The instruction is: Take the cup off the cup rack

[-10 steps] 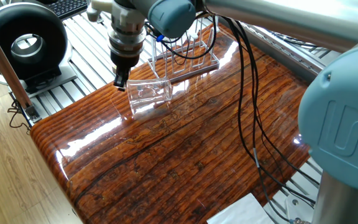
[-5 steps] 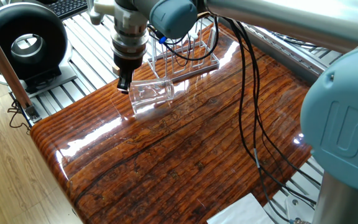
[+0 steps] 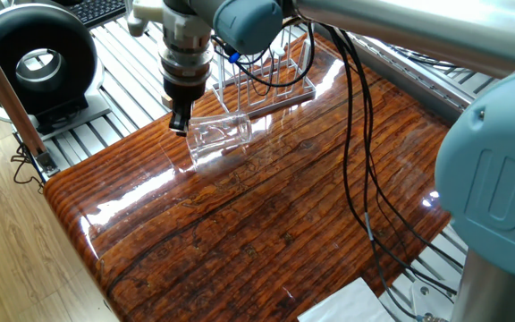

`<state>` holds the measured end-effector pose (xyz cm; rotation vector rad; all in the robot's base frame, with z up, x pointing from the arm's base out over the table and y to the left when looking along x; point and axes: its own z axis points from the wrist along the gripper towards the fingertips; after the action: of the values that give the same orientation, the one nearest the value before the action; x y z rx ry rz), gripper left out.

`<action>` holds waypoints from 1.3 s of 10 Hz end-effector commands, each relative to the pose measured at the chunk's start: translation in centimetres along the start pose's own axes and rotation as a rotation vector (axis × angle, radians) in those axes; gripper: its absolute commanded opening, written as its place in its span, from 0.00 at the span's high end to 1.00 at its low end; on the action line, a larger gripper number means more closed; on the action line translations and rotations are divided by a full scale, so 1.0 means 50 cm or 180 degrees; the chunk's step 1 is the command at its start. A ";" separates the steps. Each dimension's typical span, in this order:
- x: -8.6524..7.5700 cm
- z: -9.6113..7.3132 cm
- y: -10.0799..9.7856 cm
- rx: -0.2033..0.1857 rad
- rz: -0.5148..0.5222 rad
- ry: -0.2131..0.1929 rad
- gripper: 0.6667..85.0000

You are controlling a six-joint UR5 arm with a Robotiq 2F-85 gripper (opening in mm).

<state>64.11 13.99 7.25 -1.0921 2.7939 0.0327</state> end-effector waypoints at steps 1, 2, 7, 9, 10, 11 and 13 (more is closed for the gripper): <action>0.016 -0.015 -0.016 0.0120 -0.0096 0.0121 0.76; 0.009 -0.026 -0.010 0.0139 -0.0159 0.0088 0.77; 0.035 -0.042 -0.023 0.0192 -0.0197 0.0215 0.75; 0.038 -0.047 -0.030 0.0236 -0.0218 0.0239 0.75; 0.043 -0.050 -0.040 0.0283 -0.0245 0.0260 0.75; 0.052 -0.056 -0.047 0.0320 -0.0281 0.0300 0.75; 0.067 -0.077 -0.056 0.0341 -0.0334 0.0340 0.75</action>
<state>63.35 10.32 9.77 -1.2283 2.7904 -0.1716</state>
